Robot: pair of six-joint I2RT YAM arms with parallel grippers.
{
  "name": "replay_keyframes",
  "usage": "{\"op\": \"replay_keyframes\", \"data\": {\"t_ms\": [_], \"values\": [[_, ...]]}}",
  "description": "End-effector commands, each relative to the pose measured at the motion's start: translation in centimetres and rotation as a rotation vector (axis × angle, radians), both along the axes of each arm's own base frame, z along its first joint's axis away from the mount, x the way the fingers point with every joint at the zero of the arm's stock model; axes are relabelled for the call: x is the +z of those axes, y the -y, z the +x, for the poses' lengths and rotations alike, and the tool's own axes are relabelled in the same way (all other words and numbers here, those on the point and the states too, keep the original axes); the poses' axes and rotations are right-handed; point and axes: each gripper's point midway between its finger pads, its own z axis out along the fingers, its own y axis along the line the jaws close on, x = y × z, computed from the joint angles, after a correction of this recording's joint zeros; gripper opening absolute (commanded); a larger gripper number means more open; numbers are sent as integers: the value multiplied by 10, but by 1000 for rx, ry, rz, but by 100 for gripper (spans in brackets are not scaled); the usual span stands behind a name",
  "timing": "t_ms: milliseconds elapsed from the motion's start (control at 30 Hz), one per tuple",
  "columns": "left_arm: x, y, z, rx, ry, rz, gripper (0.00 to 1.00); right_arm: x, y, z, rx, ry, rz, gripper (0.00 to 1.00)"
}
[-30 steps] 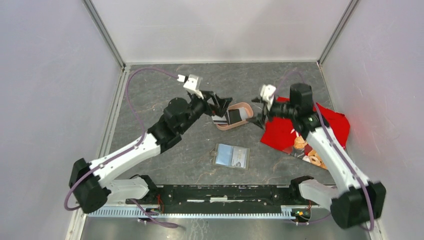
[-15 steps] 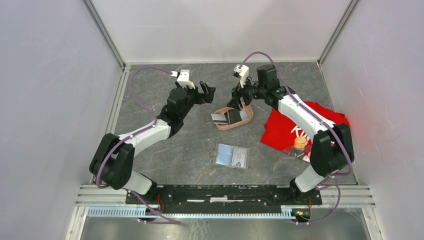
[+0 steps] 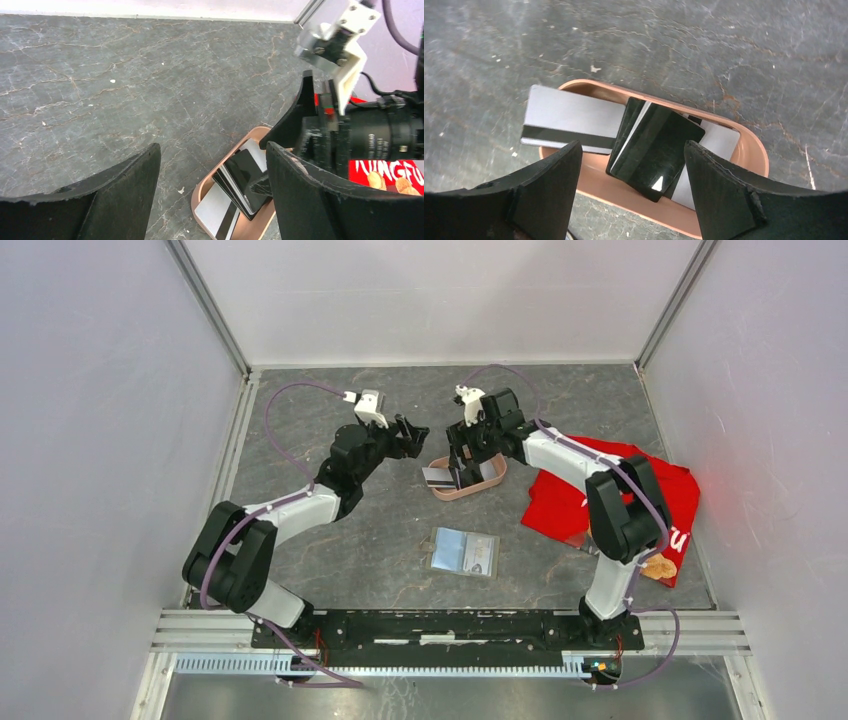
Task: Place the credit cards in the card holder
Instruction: Pick up the credit card from the storage box.
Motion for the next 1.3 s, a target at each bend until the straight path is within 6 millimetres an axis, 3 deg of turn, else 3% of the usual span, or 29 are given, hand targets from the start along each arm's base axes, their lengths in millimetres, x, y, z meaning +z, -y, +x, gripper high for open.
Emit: {"op": "replay_keyframes", "data": {"t_ms": [0, 200, 600, 867, 1267], "values": [[11, 3, 1, -17, 23, -68, 82, -3, 7, 26, -225, 12, -50, 82], [9, 3, 0, -23, 20, -75, 81, -17, 17, 29, -293, 1, -101, 85], [5, 1, 0, -27, 11, -88, 80, -34, 8, 35, -285, -62, -106, 72], [5, 1, 0, -33, 9, -97, 80, -40, 15, 31, -296, -58, -132, 78], [5, 2, -1, -43, 9, -106, 80, -55, 16, 23, -285, -92, -142, 75]]}}
